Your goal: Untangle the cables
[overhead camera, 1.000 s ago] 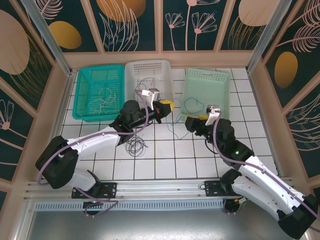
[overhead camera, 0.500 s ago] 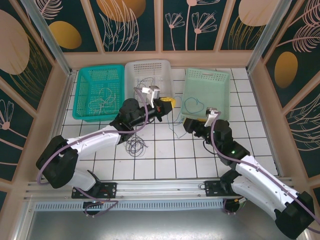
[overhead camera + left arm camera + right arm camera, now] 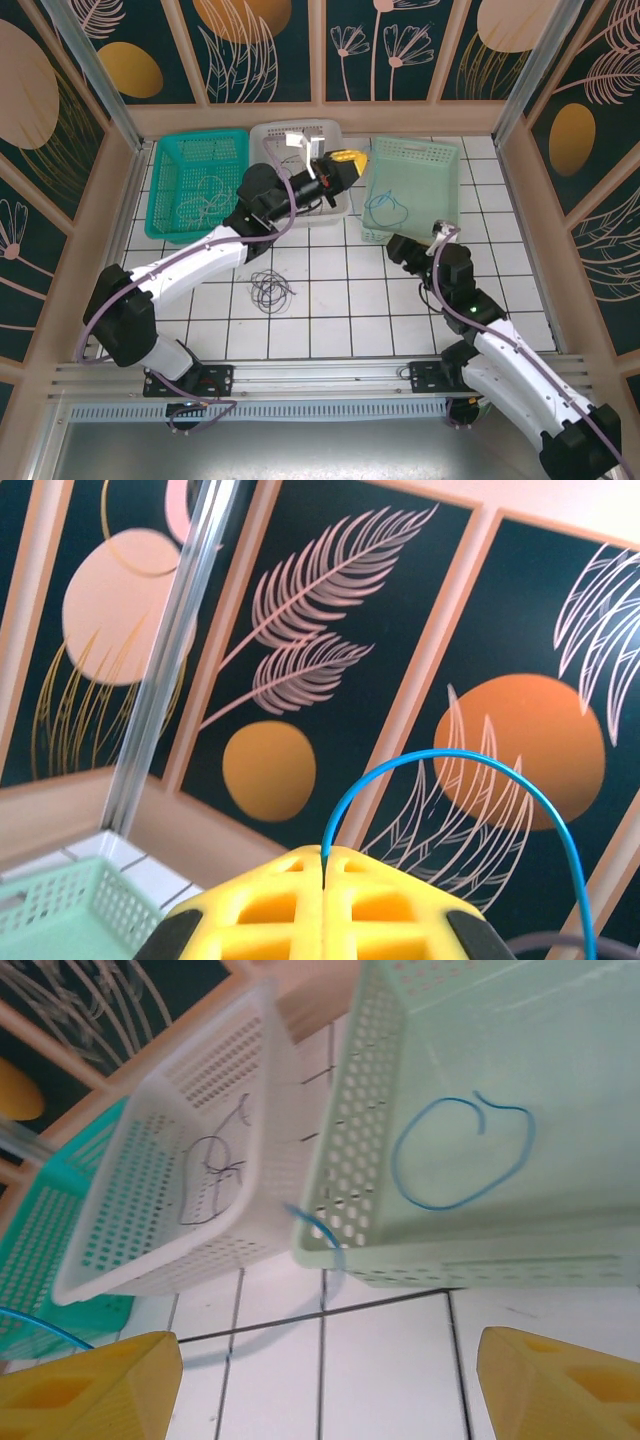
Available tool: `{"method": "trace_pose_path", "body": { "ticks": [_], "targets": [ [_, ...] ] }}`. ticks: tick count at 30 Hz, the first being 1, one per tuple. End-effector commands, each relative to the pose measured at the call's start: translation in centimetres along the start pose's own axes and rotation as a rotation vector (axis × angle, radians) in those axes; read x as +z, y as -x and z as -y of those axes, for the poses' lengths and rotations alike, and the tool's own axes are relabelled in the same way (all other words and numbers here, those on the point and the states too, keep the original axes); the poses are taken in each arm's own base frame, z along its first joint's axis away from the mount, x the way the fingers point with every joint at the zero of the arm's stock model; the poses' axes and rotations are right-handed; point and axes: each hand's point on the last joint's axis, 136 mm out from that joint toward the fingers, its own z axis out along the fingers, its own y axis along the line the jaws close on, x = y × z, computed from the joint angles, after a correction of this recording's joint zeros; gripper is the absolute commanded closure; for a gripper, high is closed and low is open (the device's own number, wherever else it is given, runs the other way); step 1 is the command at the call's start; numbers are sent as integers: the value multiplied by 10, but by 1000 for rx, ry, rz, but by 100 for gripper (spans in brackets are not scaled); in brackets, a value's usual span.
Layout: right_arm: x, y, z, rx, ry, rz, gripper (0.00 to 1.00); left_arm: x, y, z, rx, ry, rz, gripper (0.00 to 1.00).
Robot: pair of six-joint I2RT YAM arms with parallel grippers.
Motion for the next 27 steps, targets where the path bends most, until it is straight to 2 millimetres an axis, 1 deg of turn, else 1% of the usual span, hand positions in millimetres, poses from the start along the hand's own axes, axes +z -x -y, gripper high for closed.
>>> {"method": "trace_pose_path", "body": {
  "ticks": [1,4,5,6,7,8,11,16,17,19,20,21,23,26,27],
  "targets": [
    [-7,1,20,23,-83,27,23,14,10,3,51,-28,9,100],
    [-15,8,28,23,-118,69,23,28,7,-10,84,-3,7,100],
    [-16,8,29,20,-124,76,23,34,4,-15,87,1,-1,100],
    [-17,7,31,15,-128,77,23,41,4,-19,91,-4,-3,100],
    [-17,6,33,12,-133,71,24,50,-7,-30,83,-4,-25,100],
    [-17,3,35,10,-138,57,24,56,-10,-34,77,-12,-31,100],
    [-13,-7,41,15,-154,8,25,76,-26,-56,58,-14,-53,100],
    [-10,-14,46,30,-152,-4,25,108,-55,-106,21,11,-89,100],
    [-9,-16,46,30,-148,-7,25,112,-56,-114,6,8,-87,100],
    [-9,-18,45,27,-140,-16,25,122,-71,-135,-50,0,-94,100],
    [-8,-19,46,25,-144,-19,25,127,-75,-142,-67,-5,-98,100],
    [-8,-21,48,25,-152,-25,25,133,-83,-150,-85,-1,-113,100],
    [-9,-21,52,25,-168,-24,24,142,-101,-163,-107,5,-152,100],
    [-9,-21,54,28,-175,-20,24,150,-136,-185,-149,19,-220,100],
    [-9,-21,55,31,-177,-17,24,152,-142,-189,-158,28,-238,100]
  ]
}}
